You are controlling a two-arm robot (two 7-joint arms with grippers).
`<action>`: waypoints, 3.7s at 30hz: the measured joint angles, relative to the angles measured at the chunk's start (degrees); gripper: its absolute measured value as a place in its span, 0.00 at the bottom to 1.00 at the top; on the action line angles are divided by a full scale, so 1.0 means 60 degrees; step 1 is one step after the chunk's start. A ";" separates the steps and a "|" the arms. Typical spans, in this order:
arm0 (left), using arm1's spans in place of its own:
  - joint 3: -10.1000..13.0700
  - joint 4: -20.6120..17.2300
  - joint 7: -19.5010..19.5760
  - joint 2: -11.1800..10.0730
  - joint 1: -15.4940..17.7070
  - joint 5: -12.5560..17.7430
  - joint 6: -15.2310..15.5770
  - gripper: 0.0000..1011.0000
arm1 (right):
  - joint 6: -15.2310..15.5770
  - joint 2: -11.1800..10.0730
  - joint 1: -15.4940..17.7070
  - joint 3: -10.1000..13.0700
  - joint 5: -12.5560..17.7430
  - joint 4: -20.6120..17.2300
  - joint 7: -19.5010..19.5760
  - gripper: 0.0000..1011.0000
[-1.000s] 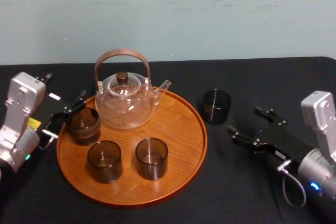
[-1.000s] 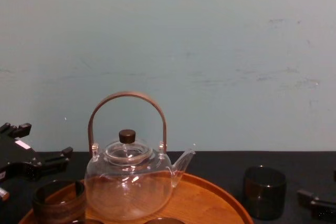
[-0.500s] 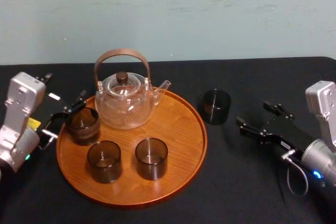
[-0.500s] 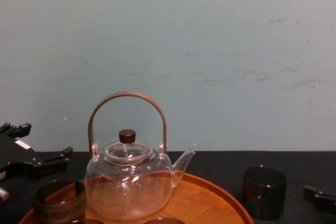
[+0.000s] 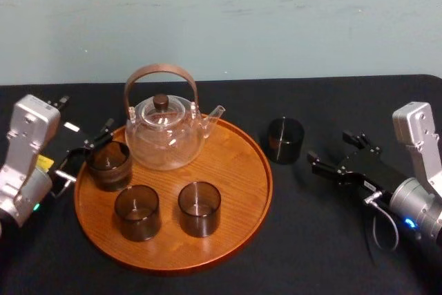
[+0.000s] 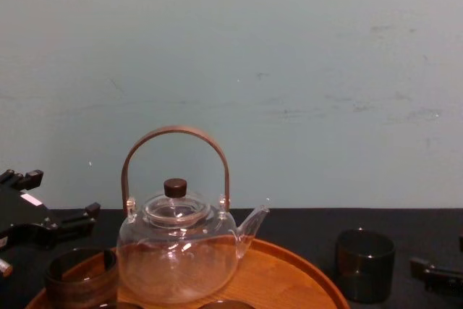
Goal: Pick up the glass from the table and place it on the tray.
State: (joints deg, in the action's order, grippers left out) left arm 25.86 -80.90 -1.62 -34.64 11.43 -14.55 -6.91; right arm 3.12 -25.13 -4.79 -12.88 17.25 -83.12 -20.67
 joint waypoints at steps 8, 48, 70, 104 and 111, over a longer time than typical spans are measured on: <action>0.0000 0.0000 0.0000 0.0000 0.0000 0.0001 0.0000 0.99 | -0.0009 0.0054 -0.0102 -0.0041 -0.0085 0.0142 -0.0023 0.99; 0.0000 0.0000 0.0000 0.0000 0.0000 0.0000 0.0000 0.99 | 0.0048 0.0494 -0.1561 -0.0893 -0.0589 0.1436 -0.0491 0.99; 0.0000 0.0000 0.0000 0.0000 0.0000 0.0000 0.0000 0.99 | -0.0160 0.0884 -0.2562 -0.1215 -0.0687 0.2822 -0.0787 0.99; 0.0000 -0.0001 0.0000 0.0000 0.0001 0.0001 0.0001 0.99 | -0.0165 0.1046 -0.2966 -0.1362 -0.0631 0.3479 -0.1043 0.99; 0.0000 0.0000 0.0000 0.0000 0.0000 0.0000 0.0000 0.99 | -0.0116 0.1051 -0.2968 -0.1383 -0.0642 0.3480 -0.0997 0.99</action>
State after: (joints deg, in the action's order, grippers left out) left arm 25.86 -80.90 -1.62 -34.64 11.43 -14.55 -6.91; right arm 2.42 -18.83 -22.60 -21.18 13.40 -62.24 -26.64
